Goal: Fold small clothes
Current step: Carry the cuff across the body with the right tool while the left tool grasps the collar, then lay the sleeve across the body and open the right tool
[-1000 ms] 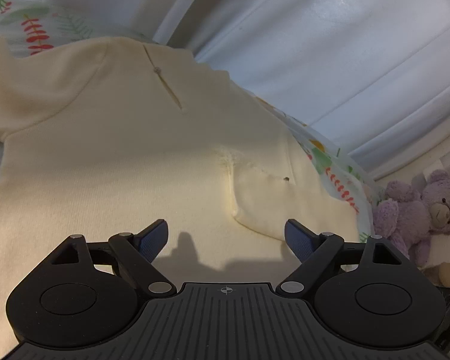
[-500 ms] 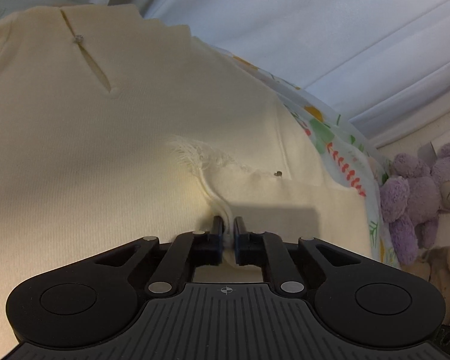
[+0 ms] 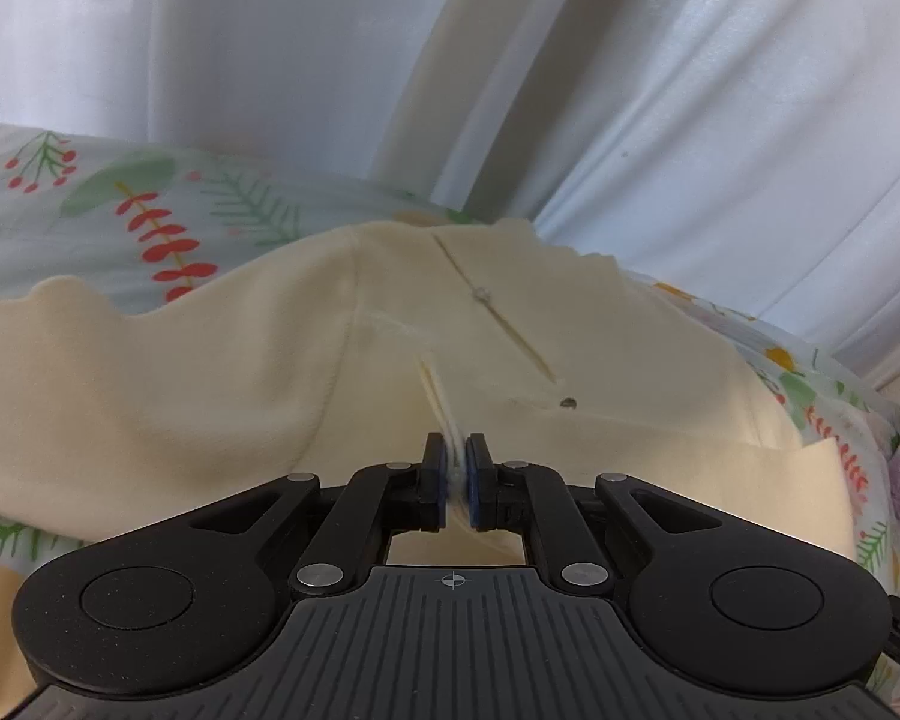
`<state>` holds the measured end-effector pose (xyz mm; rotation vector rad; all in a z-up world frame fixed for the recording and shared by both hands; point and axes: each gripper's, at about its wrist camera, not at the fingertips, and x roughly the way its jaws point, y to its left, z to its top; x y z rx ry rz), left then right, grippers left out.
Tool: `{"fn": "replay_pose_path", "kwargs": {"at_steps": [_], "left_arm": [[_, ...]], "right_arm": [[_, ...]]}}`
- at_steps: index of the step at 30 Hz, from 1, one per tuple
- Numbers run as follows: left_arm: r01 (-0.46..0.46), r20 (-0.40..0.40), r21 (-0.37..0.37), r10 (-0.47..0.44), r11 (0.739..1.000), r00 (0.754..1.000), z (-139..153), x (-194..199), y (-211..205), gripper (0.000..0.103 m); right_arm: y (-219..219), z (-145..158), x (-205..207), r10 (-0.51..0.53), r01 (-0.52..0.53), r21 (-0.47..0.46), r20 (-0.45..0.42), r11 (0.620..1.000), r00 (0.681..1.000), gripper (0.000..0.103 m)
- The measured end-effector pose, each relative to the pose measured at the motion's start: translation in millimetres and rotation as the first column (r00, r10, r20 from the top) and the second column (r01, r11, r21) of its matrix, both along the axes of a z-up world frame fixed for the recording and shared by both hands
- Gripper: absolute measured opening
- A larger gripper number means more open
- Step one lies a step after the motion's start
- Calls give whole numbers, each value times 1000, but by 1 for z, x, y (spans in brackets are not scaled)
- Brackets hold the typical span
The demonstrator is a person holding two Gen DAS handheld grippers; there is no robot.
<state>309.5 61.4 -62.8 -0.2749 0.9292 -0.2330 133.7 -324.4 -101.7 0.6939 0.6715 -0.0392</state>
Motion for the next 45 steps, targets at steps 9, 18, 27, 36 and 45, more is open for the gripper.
{"fn": "replay_pose_path", "kwargs": {"at_steps": [9,18,27,36,45], "left_arm": [[-58,-71,-232,42,971,997,-28,25,7,9],[-42,184,-158,71,987,980,45,12,30,9],[-14,123,-109,28,994,992,19,18,24,9],[19,63,-5,-18,1000,998,-10,22,8,9],[0,99,6,-1,1000,995,-1,27,10,9]], "right_arm": [[14,-8,20,42,-41,29,-28,999,999,29],[0,-18,34,-45,48,149,-25,988,999,30],[-8,-31,44,-163,164,184,-19,969,986,7],[-13,-31,38,-217,216,30,11,976,976,7],[17,-20,46,-128,129,-263,20,956,992,8]]}}
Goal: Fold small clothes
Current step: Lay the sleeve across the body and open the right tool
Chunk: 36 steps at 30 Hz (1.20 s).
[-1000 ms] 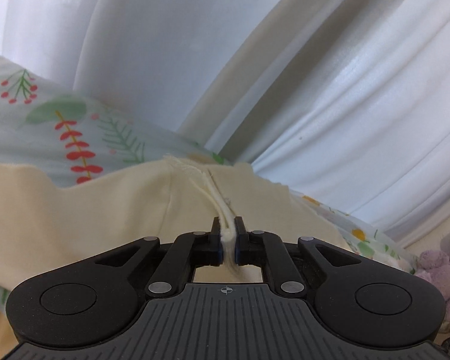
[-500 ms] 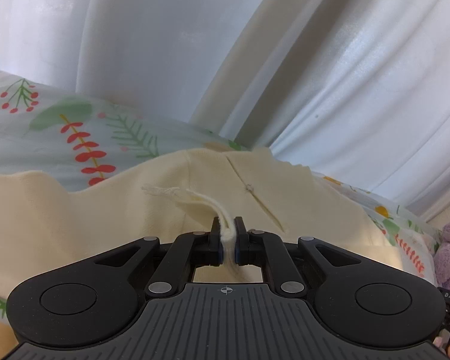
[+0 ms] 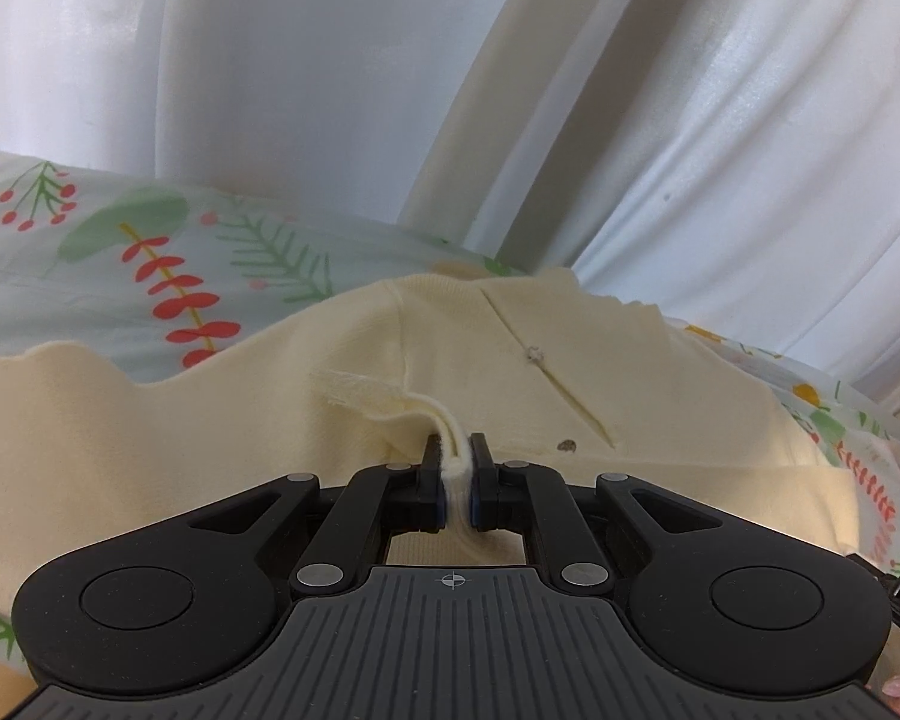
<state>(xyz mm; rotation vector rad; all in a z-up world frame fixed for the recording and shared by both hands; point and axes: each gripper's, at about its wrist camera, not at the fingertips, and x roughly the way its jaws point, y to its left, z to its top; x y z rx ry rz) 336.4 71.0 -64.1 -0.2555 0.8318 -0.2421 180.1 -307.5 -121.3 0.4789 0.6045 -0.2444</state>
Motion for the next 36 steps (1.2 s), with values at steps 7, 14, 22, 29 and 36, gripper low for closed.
{"fn": "replay_pose_path", "kwargs": {"at_steps": [7,14,22,29,36], "left_arm": [[29,0,55,-30,998,1000,-10,-6,-1,10],[-4,-13,-16,3,1000,1000,-18,-6,11,13],[-1,14,8,1,1000,1000,-11,-4,5,8],[-28,54,69,24,997,998,-9,-2,4,8],[-68,59,74,63,995,996,0,-26,11,42]], "right_arm": [[-5,25,-27,101,-102,44,24,994,995,29],[-14,40,-32,92,-92,-15,23,996,995,41],[8,18,44,161,-183,-174,-130,968,978,13],[32,9,66,157,-211,-400,-165,892,974,6],[47,25,51,222,-247,-345,-112,906,969,7]]}}
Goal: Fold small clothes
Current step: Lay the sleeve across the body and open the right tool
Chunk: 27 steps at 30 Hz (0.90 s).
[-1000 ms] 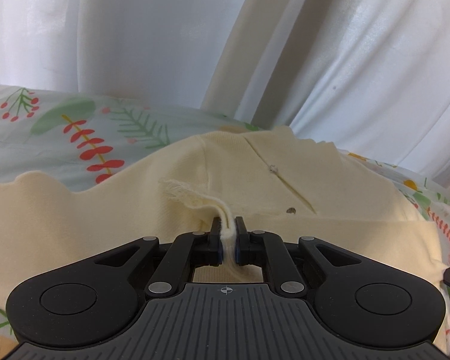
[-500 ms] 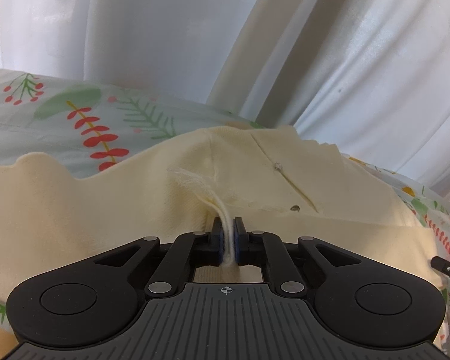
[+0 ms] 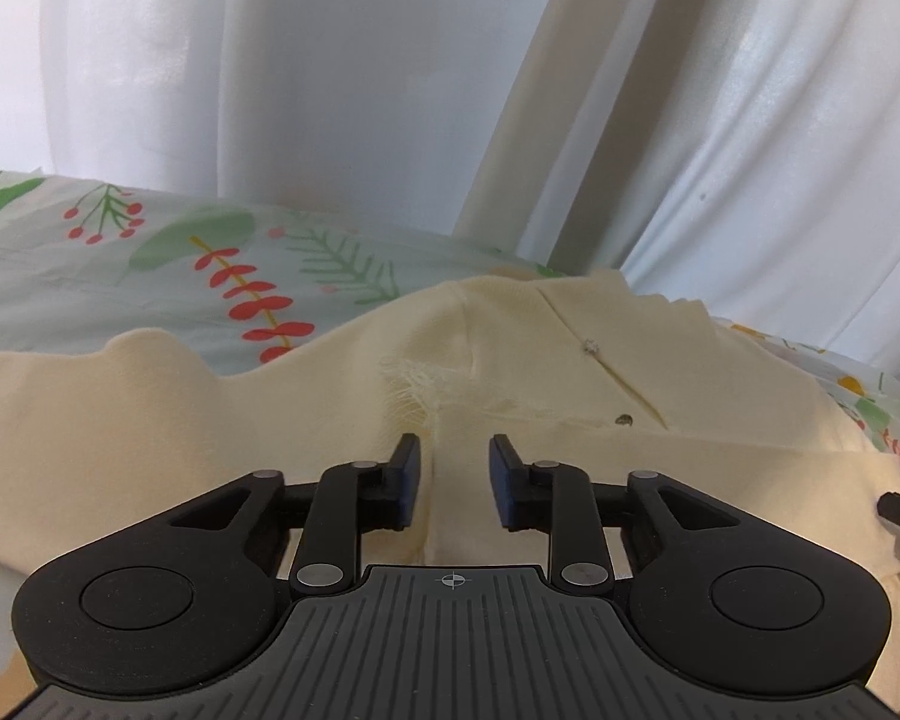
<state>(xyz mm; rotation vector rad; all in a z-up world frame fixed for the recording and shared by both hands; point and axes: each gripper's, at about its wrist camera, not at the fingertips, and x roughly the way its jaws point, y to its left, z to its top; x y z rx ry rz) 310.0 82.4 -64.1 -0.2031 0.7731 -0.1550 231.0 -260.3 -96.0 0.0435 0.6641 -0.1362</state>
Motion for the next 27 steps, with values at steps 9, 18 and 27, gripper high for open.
{"fn": "replay_pose_path", "kwargs": {"at_steps": [9,18,27], "left_arm": [[-97,-67,-164,87,982,994,-8,-10,35,67],[-628,-121,-325,627,707,769,1,-72,232,84],[-767,-241,-511,792,387,560,-23,-115,351,64]], "right_arm": [[55,-16,-6,141,-143,-162,-25,976,990,9],[34,-4,-58,121,-115,122,-49,986,991,28],[38,-9,-63,96,-82,176,-69,981,993,29]]}}
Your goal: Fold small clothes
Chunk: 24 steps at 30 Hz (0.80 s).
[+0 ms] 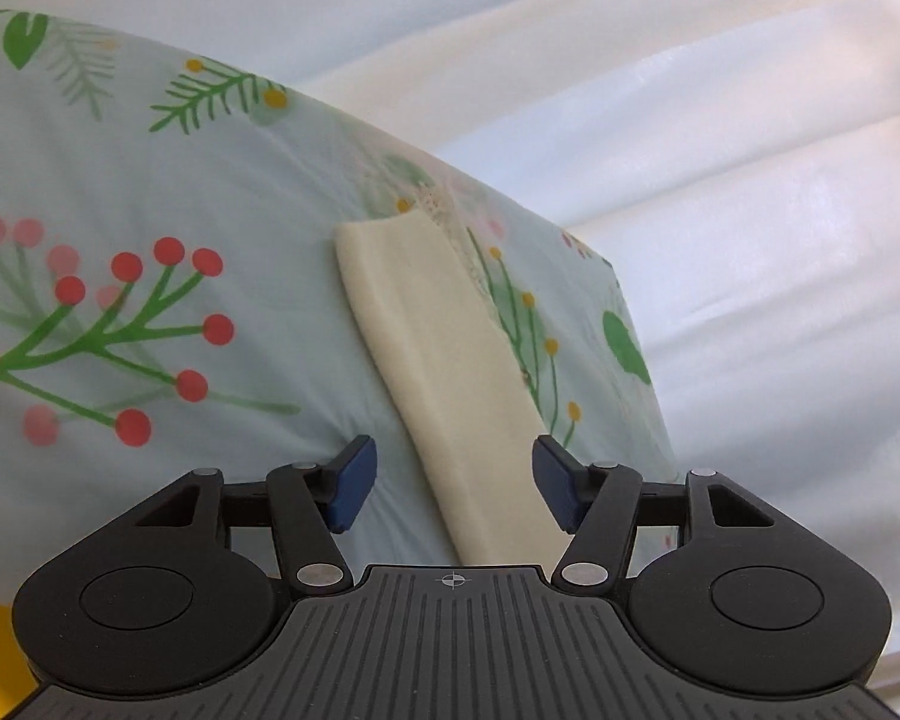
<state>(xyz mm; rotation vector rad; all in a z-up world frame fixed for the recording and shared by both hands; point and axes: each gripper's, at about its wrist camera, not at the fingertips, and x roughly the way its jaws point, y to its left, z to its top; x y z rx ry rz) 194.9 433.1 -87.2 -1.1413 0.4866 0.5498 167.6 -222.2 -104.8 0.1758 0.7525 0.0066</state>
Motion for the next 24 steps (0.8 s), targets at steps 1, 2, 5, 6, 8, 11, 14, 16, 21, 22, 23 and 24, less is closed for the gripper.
{"fn": "replay_pose_path", "kwargs": {"at_steps": [1,2,5,6,8,11,14,16,21,22,23,24], "left_arm": [[-8,14,-10,8,1000,1000,-1,1,4,64],[-16,26,-23,17,1000,1000,-3,1,9,61],[-41,62,-69,46,997,997,-10,8,23,59],[-46,74,-84,52,995,996,-12,10,27,57],[-64,87,-118,74,991,993,-17,12,35,46],[-96,87,-183,114,978,990,-28,14,43,19],[-108,132,-271,148,956,980,-41,10,52,15],[-107,147,-284,153,953,977,-44,8,53,14],[-84,147,-161,108,983,983,-27,12,36,12],[-66,171,-144,90,987,981,-21,12,32,12],[-40,194,-114,62,993,979,-13,16,26,12],[-21,203,-87,38,996,978,-5,18,21,12]], "right_arm": [[0,1,2,-4,4,16,0,1000,1000,29],[1,2,4,-7,7,28,1,1000,1000,29],[4,5,7,-7,7,33,7,999,1000,29],[7,7,8,-4,4,27,10,1000,1000,29],[10,8,8,1,-1,21,12,1000,1000,29],[12,8,10,5,-5,13,7,1000,1000,29],[12,7,10,-1,1,17,3,1000,1000,29],[12,5,11,-6,6,19,0,1000,1000,29],[9,8,9,-17,16,21,11,1000,1000,29],[8,10,8,-19,18,22,16,1000,1000,29],[7,11,7,-21,20,22,23,1000,1000,29],[5,13,5,-25,24,22,32,999,999,29]]}}
